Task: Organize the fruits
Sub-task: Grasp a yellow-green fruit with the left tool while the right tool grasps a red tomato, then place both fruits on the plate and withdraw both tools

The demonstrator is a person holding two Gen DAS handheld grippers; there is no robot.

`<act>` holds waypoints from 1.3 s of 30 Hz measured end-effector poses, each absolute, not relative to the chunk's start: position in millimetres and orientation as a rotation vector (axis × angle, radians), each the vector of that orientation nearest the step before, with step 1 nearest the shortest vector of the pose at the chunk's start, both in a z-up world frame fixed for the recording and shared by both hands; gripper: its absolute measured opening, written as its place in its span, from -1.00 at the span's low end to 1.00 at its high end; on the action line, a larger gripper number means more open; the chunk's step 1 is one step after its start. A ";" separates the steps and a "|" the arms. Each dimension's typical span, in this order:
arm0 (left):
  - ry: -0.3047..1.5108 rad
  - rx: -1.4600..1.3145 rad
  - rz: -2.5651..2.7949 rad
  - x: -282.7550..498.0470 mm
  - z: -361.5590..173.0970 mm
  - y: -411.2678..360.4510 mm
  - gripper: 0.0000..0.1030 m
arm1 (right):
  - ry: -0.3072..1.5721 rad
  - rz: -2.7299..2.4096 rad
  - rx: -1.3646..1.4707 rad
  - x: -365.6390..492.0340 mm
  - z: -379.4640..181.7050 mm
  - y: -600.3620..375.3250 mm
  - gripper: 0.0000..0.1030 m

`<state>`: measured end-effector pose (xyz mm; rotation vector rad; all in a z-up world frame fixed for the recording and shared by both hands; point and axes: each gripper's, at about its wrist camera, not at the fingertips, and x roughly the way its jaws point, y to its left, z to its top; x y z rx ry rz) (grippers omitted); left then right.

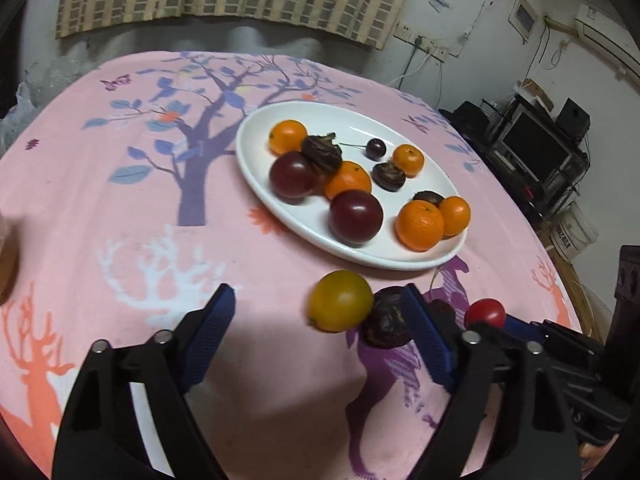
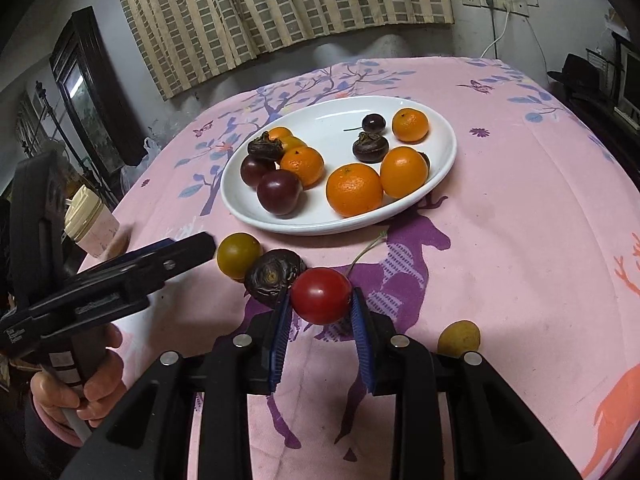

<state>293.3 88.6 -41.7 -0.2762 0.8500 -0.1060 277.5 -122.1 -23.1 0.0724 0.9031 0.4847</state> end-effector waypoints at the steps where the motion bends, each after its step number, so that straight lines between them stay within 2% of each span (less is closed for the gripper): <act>1: 0.861 -0.279 -0.109 297.7 -44.5 86.8 0.30 | 0.899 0.487 0.071 277.0 -22.1 -121.9 -0.40; 3: 0.891 -0.308 -0.122 307.0 -50.9 85.4 0.18 | 0.895 0.488 0.074 275.2 -21.0 -122.4 -0.40; 7: 0.918 -0.329 -0.136 314.9 -58.2 82.8 0.11 | 0.899 0.488 0.086 276.8 -20.1 -124.6 -0.39; 9: 0.951 -0.332 -0.167 315.7 -63.6 78.6 -0.08 | 0.901 0.490 0.093 276.7 -19.8 -125.3 -0.39; 11: 0.943 -0.314 -0.175 312.0 -62.8 74.3 -0.19 | 0.896 0.493 0.094 275.6 -18.3 -126.0 -0.39; 22: 0.921 -0.299 -0.147 274.9 -57.3 71.7 -0.22 | 0.848 0.489 0.133 271.0 -8.0 -138.1 -0.39; 27: 0.835 -0.284 -0.167 257.8 -28.5 73.8 -0.22 | 0.806 0.513 0.132 273.8 1.6 -140.2 -0.39; 33: 0.748 -0.213 -0.170 306.3 9.9 64.1 -0.22 | 0.741 0.475 0.110 322.3 24.7 -132.3 -0.40; 39: 0.768 -0.160 -0.137 386.4 8.0 52.0 -0.22 | 0.788 0.423 0.105 385.0 10.4 -127.2 -0.40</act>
